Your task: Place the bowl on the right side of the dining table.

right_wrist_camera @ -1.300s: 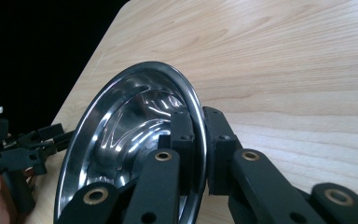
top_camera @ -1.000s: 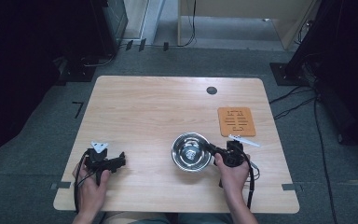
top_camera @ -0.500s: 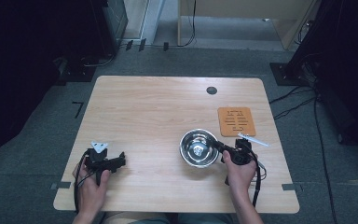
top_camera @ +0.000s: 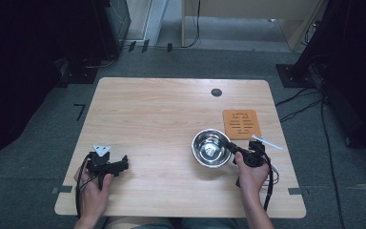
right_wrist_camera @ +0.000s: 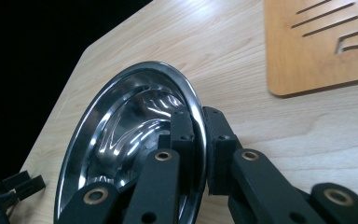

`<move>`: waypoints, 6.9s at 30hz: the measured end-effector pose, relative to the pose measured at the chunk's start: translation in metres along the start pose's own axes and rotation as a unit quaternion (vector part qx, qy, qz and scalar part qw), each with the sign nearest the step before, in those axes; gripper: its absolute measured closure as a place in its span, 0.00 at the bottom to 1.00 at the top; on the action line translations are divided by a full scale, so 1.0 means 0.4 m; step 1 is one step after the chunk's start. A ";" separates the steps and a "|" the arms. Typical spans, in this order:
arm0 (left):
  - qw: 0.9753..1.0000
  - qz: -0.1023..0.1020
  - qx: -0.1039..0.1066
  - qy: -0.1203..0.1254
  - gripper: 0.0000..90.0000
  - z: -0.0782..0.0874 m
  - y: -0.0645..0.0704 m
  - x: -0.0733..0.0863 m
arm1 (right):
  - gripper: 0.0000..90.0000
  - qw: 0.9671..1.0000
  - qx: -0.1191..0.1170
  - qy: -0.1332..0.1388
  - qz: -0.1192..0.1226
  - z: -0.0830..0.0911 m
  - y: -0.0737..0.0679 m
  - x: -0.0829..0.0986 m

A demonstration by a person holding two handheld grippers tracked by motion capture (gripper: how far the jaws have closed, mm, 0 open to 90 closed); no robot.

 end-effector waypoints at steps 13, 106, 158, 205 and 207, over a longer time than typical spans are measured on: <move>1.000 0.000 0.000 0.000 0.01 0.000 0.000 0.000 | 0.95 1.000 0.009 0.015 -0.008 0.018 0.028 -0.025; 1.000 -0.001 0.000 0.000 0.01 0.000 0.000 0.000 | 0.33 0.976 0.165 0.137 0.033 0.032 0.246 -0.253; 1.000 0.002 -0.002 0.000 0.01 -0.002 0.002 -0.002 | 0.25 0.972 0.174 0.087 0.130 0.173 0.245 -0.014; 1.000 0.003 -0.004 0.000 0.01 -0.005 0.003 -0.005 | 0.21 0.951 0.258 0.008 0.170 0.310 0.314 0.098; 1.000 0.003 -0.004 0.000 0.01 -0.005 0.003 -0.005 | 0.20 0.947 0.269 -0.004 0.176 0.306 0.318 0.105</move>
Point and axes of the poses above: each handheld gripper's, and its own axes: z roughly backward along the jaws, x roughly out of its underside, y roughly to its right, the point moved 6 cm from there along -z, roughly forward along the jaws, and after that the axes turned 1 degree about -y, right-handed, at the moved point
